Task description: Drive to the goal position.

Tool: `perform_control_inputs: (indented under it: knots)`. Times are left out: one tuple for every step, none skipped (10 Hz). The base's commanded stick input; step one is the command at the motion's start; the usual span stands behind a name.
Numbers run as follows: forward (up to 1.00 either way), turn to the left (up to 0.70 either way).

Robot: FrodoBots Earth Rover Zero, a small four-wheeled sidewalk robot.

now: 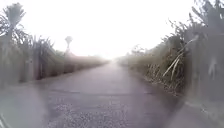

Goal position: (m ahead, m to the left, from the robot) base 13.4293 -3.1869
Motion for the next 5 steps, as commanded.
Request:
perform_control_inputs:
  knots:
    - [0.70, 0.00]
    - [0.70, 0.00]
    - [0.70, 0.00]
    - [0.70, 0.00]
    - [0.70, 0.00]
